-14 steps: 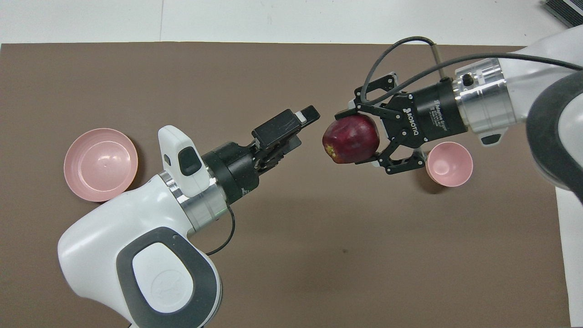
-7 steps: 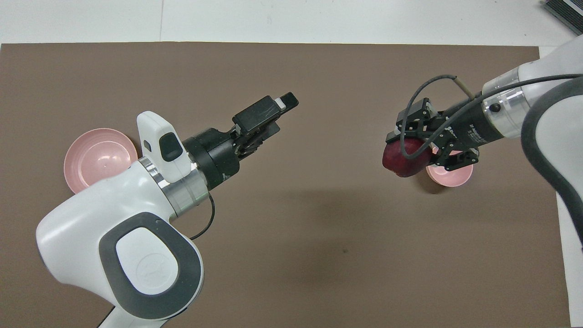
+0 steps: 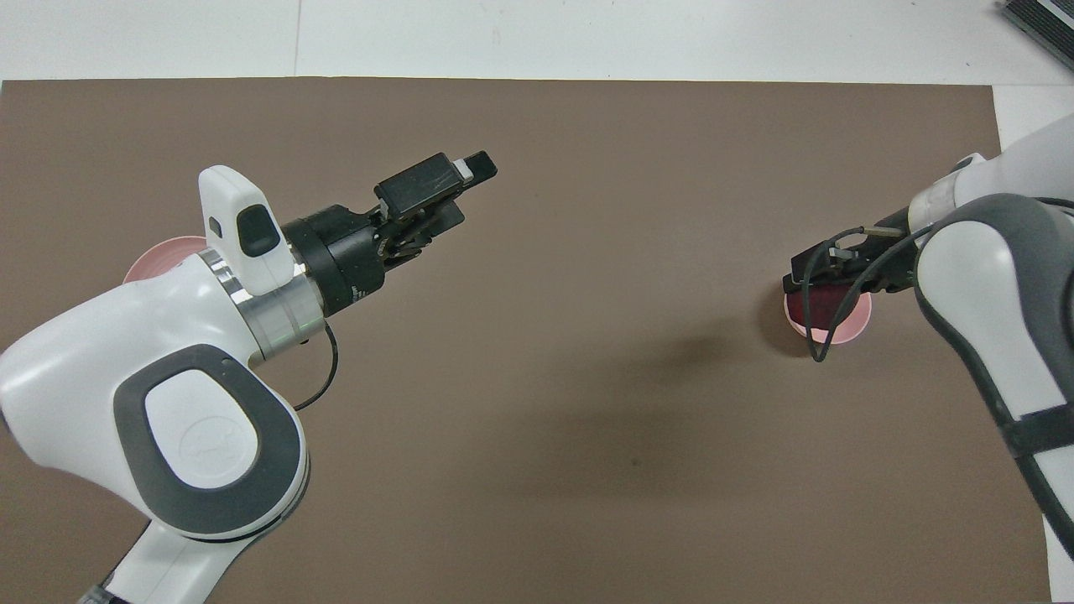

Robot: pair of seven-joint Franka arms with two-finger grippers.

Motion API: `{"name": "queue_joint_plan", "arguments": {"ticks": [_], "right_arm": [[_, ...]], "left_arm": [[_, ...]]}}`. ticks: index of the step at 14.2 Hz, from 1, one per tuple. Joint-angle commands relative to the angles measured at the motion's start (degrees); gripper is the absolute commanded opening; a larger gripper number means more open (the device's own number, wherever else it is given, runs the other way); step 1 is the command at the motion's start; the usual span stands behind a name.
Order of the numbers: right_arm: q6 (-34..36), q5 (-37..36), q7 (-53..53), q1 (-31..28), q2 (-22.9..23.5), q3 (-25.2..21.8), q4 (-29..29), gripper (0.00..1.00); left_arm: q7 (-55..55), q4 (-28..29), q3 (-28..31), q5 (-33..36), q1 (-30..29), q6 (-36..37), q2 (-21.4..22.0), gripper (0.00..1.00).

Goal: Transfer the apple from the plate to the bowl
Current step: 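Lower the apple into the small cup while the left gripper withdraws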

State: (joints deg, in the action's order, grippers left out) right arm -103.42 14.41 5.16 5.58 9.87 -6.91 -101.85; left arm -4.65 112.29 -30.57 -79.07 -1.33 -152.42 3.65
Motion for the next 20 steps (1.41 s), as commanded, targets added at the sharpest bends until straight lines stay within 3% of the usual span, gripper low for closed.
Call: {"name": "queue_joint_plan", "arguments": {"ticks": [1, 5, 11, 16, 20], "right_arm": [[-4.8, -4.8, 6.6, 0.0, -1.3, 0.4, -3.9, 0.0], [-12.4, -8.4, 10.6, -1.1, 0.3, 0.5, -6.7, 0.0], [-16.8, -9.1, 10.6, -2.2, 4.2, 0.5, -7.0, 0.0], [-19.3, -9.1, 11.9, -2.9, 4.5, 0.5, -9.0, 0.0], [-19.7, -9.1, 12.0, -3.0, 5.5, 0.5, -9.1, 0.0]], "left_arm": [[3.7, 0.6, 3.2, 9.1, -0.9, 8.1, 0.5, 1.0], [14.2, -1.5, 5.7, 33.0, -0.9, 17.0, -1.3, 1.0], [14.1, -6.3, 12.0, 63.1, -0.9, 35.0, -2.9, 1.0], [9.9, -13.0, 17.1, 75.8, -0.8, 48.1, -2.9, 1.0], [4.1, -23.6, 22.0, 76.8, 0.0, 61.2, -2.9, 1.0]]}}
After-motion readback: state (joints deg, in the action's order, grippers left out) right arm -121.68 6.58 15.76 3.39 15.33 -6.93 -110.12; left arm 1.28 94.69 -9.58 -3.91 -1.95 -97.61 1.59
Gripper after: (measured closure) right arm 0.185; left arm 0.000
